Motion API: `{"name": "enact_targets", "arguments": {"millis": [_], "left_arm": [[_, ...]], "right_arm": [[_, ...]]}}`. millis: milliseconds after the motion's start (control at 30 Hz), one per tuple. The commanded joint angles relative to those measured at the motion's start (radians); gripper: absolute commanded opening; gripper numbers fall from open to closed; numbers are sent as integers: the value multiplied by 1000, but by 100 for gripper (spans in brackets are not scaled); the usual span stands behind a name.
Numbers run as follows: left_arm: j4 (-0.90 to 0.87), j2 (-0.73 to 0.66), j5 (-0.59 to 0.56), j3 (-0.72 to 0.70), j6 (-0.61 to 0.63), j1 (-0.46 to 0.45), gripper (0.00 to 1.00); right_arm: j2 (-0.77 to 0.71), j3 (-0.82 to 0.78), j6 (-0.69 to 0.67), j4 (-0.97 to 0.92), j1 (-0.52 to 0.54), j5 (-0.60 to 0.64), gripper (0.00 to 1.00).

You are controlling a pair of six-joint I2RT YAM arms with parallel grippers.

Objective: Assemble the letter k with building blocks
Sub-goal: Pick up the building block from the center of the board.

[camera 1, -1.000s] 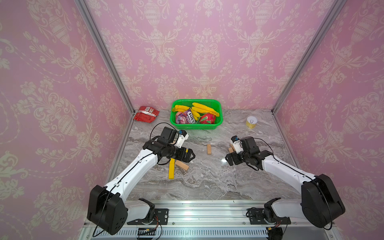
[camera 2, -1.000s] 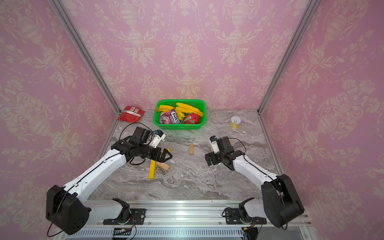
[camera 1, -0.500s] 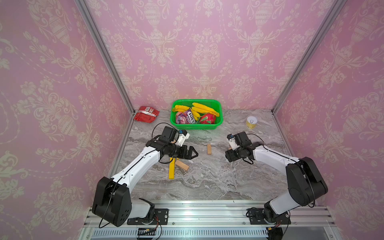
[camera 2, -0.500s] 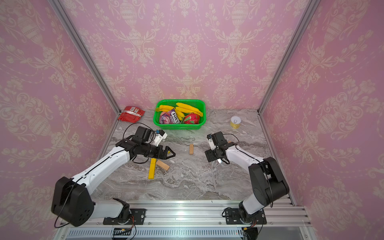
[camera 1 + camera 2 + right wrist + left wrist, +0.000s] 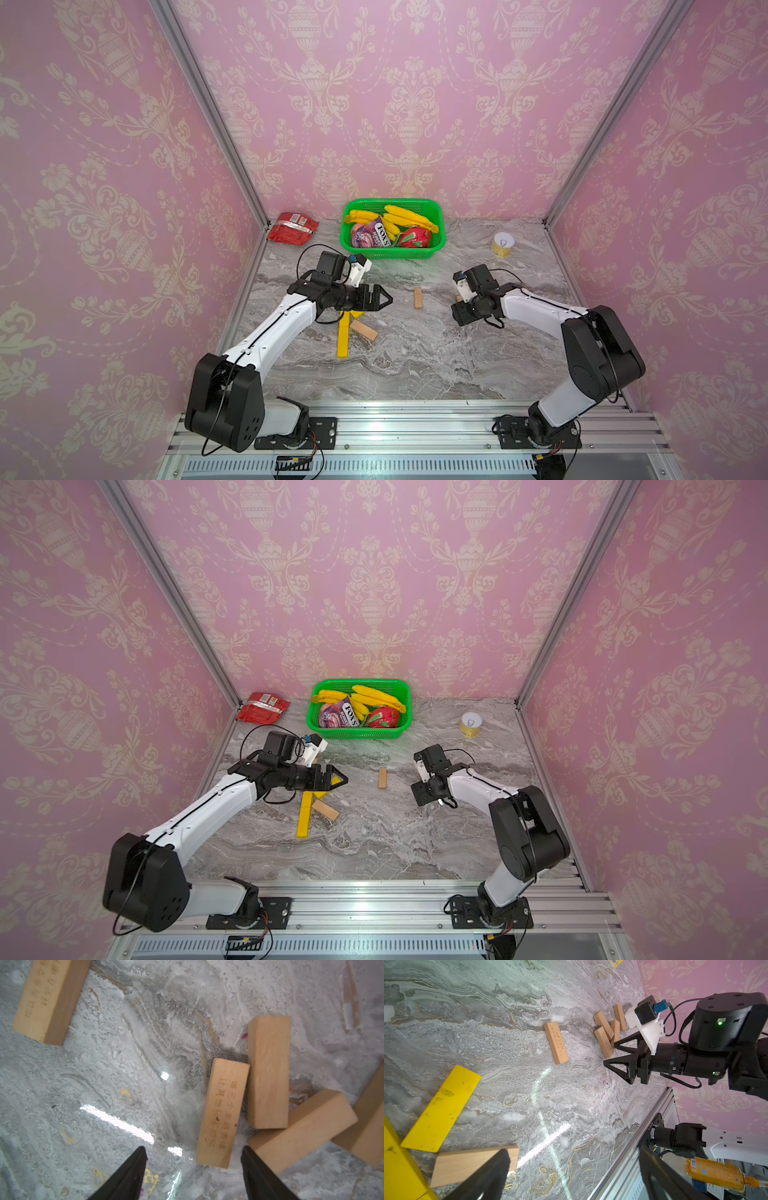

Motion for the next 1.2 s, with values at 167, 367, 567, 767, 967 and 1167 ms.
{"name": "enact_targets", "arguments": {"millis": [167, 367, 567, 767, 967, 1167], "left_arm": [[-21, 7, -15, 5, 18, 4, 99], [-31, 11, -19, 11, 23, 5, 99], [-39, 7, -22, 16, 29, 4, 99], [-45, 4, -27, 19, 33, 5, 99], [-50, 6, -26, 22, 33, 5, 99], [-50, 6, -27, 22, 35, 5, 99]], "right_arm": [[52, 67, -21, -34, 4, 9, 67], [81, 106, -32, -62, 4, 22, 66], [115, 141, -34, -94, 1, 41, 64], [135, 156, -37, -101, 0, 34, 59], [149, 164, -35, -108, -4, 31, 57], [156, 167, -37, -116, -3, 22, 48]]}}
